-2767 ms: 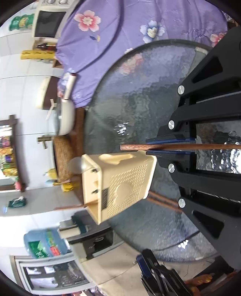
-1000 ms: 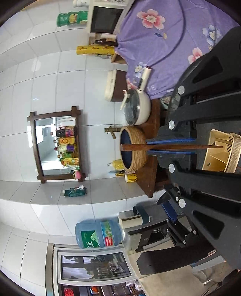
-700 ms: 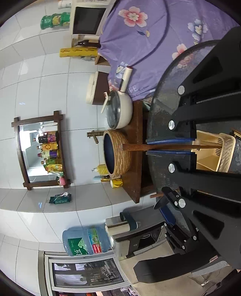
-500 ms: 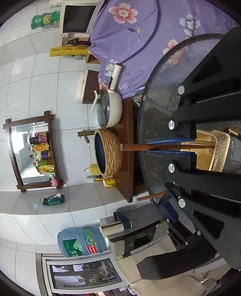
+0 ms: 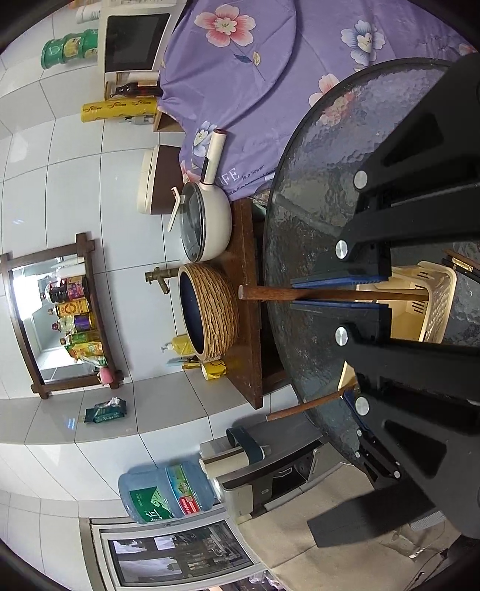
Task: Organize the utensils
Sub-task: 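Lower the steel spoon into the basket with the left tool while the right tool inserts the chopstick, then open both tools and move them back toward the remaining chopsticks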
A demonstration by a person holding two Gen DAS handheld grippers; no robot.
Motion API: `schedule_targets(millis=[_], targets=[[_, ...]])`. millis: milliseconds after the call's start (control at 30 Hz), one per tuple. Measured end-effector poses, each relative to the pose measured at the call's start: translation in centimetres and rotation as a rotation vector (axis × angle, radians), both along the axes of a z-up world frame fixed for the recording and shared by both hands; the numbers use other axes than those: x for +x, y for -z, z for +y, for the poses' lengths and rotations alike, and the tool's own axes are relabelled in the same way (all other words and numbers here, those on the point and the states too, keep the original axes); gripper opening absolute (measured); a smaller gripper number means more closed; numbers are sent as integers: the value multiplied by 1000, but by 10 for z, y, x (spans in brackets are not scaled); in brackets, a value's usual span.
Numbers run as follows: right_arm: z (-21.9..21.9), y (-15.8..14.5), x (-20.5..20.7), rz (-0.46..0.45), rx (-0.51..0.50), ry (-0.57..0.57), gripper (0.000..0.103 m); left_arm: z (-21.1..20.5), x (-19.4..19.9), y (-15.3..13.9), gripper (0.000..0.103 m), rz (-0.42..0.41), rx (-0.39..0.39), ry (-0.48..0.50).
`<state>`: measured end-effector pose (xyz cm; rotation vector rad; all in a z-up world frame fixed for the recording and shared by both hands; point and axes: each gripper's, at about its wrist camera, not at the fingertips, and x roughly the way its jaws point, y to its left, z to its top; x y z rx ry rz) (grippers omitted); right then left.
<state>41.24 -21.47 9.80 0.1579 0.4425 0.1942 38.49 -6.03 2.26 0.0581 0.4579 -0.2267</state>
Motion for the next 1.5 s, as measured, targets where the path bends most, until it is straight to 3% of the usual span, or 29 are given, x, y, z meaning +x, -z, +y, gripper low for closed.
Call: schedule_targets(millis=[33, 100, 167, 200, 333, 433, 700, 833, 967, 1100, 1500], targets=[[0, 1, -1, -1, -3, 0, 8, 0, -4, -2, 57, -15, -5, -2], [0, 3, -2, -4, -18, -5, 14, 2, -9, -5, 59, -32, -20, 4], [-3, 4, -8, -21, -15, 2, 42, 3, -17, -8, 62, -45, -30, 3], [-5, 3, -11, -32, -9, 7, 47, 6, -23, -10, 67, -53, -36, -2], [-10, 5, -28, -38, -16, 3, 51, 16, -46, -14, 80, -59, -63, -33], [-13, 17, -44, -6, -11, -23, 65, 27, -63, -10, 87, 0, -84, -61], [-9, 93, -85, 191, -125, -52, 65, 56, -93, 42, 84, 230, -47, -93], [-5, 143, -102, 300, -170, -52, 65, 64, -104, 73, 66, 334, -40, -102], [2, 175, -112, 388, -157, -73, 65, 64, -110, 97, 56, 409, -42, -80], [12, 190, -120, 424, -179, -85, 65, 57, -113, 107, 50, 432, -36, -62], [15, 197, -120, 456, -209, -58, 58, 42, -109, 113, 47, 449, -16, -33]])
